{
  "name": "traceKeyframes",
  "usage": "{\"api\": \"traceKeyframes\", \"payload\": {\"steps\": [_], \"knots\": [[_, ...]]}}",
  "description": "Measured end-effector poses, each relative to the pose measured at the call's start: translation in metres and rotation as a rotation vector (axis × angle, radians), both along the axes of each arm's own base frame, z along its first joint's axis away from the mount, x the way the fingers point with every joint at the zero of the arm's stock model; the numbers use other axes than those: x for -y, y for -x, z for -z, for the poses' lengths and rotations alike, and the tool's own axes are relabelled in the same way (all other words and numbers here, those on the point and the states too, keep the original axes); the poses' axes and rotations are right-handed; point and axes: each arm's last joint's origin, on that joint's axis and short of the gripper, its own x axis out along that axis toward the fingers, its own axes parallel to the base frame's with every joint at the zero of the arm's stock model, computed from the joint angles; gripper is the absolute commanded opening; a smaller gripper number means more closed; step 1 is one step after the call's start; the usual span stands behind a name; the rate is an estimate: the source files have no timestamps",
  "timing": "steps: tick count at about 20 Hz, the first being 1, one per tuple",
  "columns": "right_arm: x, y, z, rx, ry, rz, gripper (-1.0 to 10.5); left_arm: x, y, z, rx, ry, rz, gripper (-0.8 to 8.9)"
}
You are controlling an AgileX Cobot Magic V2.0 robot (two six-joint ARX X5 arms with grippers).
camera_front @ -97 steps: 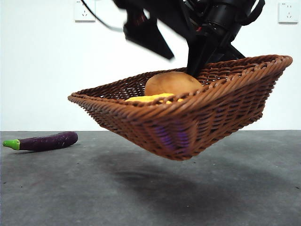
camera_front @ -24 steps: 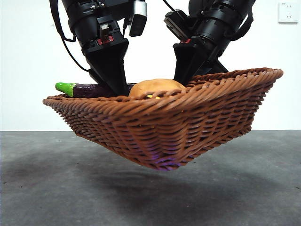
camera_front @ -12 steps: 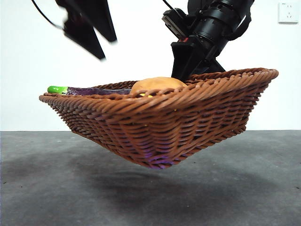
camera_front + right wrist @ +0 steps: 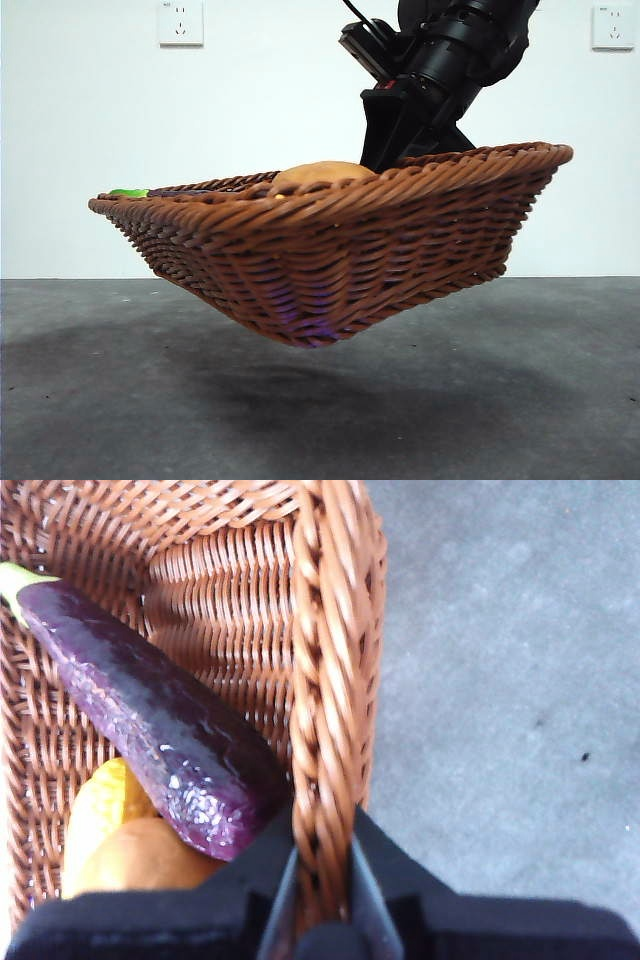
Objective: Help me put the vegetables on the table into the basket
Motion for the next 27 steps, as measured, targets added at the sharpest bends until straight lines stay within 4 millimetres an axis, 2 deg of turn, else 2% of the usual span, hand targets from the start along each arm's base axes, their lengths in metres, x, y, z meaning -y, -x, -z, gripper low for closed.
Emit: {"api": "traceKeyframes", "payload": {"steps": [2, 4, 7, 10, 12, 14, 18, 20, 24, 27], "knots": [[0.002, -0.008, -0.003, 0.037, -0.036, 0.047, -0.1, -0.005, 0.016, -0.005, 0.036, 0.027, -0.013, -0.07], [0.014, -0.018, -0.006, 0.052, -0.065, 0.123, -0.1, -0.010, 0.031, -0.009, 0.076, 0.033, -0.045, -0.07], [0.059, -0.026, -0.021, 0.068, -0.075, 0.260, -0.1, -0.019, 0.048, -0.013, 0.142, -0.007, -0.156, -0.07], [0.118, -0.021, -0.045, 0.097, -0.070, 0.402, -0.1, -0.023, 0.059, -0.012, 0.148, -0.013, -0.175, -0.07], [0.152, -0.017, -0.048, 0.086, -0.041, 0.462, -0.1, -0.023, 0.059, -0.012, 0.147, -0.012, -0.176, -0.07], [0.173, -0.016, -0.046, 0.090, -0.019, 0.489, -0.1, -0.022, 0.057, -0.012, 0.140, -0.012, -0.178, -0.07], [0.201, -0.018, -0.047, 0.141, -0.025, 0.537, -0.1, -0.022, 0.057, -0.012, 0.137, -0.006, -0.183, -0.07], [0.210, -0.020, -0.035, 0.147, -0.052, 0.551, -0.1, -0.022, 0.057, -0.012, 0.137, -0.006, -0.182, -0.07], [0.210, -0.016, 0.015, 0.116, -0.045, 0.556, -0.1, -0.021, 0.054, -0.011, 0.129, -0.010, -0.183, -0.07], [0.210, -0.016, 0.033, 0.145, -0.056, 0.570, -0.1, -0.021, 0.053, -0.011, 0.125, -0.011, -0.182, -0.07]]}}
